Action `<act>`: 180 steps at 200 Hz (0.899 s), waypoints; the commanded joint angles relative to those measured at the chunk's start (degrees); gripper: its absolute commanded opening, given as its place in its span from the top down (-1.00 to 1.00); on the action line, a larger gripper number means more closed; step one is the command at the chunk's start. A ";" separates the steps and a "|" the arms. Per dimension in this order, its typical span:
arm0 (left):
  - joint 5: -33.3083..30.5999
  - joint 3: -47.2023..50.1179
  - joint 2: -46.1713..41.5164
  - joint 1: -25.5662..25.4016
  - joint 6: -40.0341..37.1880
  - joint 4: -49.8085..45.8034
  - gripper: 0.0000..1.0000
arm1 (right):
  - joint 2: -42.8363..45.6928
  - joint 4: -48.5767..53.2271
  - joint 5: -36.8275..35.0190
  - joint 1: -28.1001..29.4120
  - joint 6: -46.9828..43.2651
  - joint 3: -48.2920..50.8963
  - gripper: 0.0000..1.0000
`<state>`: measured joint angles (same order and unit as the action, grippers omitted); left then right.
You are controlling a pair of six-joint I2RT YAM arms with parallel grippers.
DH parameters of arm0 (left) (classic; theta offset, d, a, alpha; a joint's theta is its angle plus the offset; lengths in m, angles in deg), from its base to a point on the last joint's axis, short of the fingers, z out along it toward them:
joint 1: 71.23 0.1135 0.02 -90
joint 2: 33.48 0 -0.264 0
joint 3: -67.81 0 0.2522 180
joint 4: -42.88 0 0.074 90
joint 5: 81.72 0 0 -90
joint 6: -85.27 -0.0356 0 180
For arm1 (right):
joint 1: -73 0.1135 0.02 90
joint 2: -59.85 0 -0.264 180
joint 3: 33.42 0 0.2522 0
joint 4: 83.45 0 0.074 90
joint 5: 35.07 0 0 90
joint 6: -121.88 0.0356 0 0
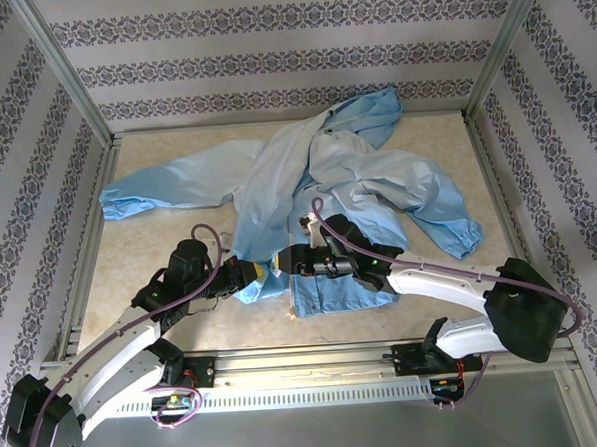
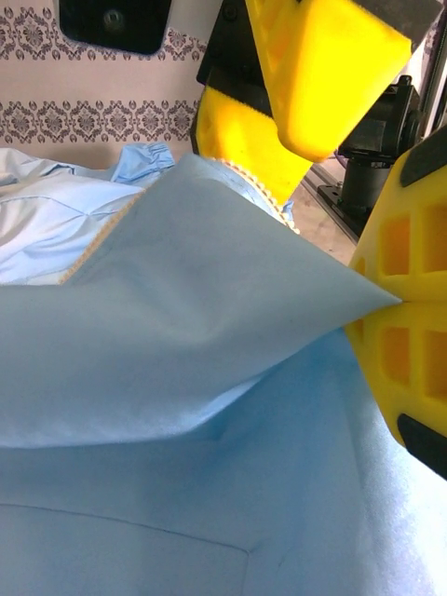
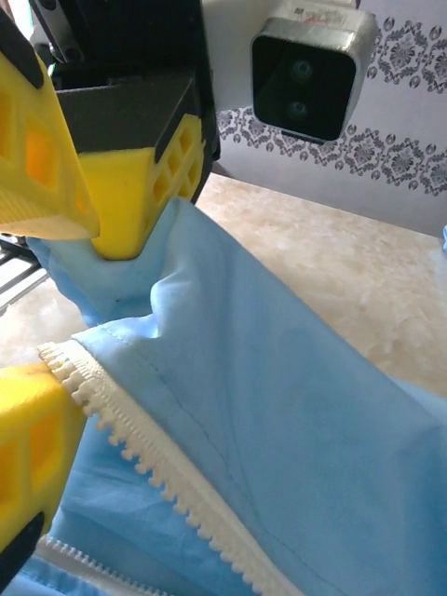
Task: Zip up the jacket
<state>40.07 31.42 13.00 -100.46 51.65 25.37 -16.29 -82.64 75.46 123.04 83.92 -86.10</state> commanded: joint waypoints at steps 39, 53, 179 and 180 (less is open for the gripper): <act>2.23 0.92 -2.91 1.12 1.56 3.05 1.00 | -1.08 -2.42 -1.35 0.76 -0.89 -0.55 0.98; 2.56 1.01 -3.70 1.28 1.12 2.23 1.00 | 0.44 -0.94 -1.46 0.56 -1.82 -0.80 1.00; -0.36 -12.74 -7.55 1.05 -13.33 -21.73 0.32 | 5.94 9.58 11.75 -3.05 -1.09 -4.45 1.00; -0.34 -12.76 -7.50 0.90 -13.28 -21.60 0.33 | 5.93 9.73 11.91 -3.12 -1.16 -4.56 1.00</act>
<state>39.98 20.45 5.76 -99.24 41.44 7.82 -11.64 -75.69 82.72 121.05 83.00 -87.10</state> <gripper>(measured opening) 0.379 0.051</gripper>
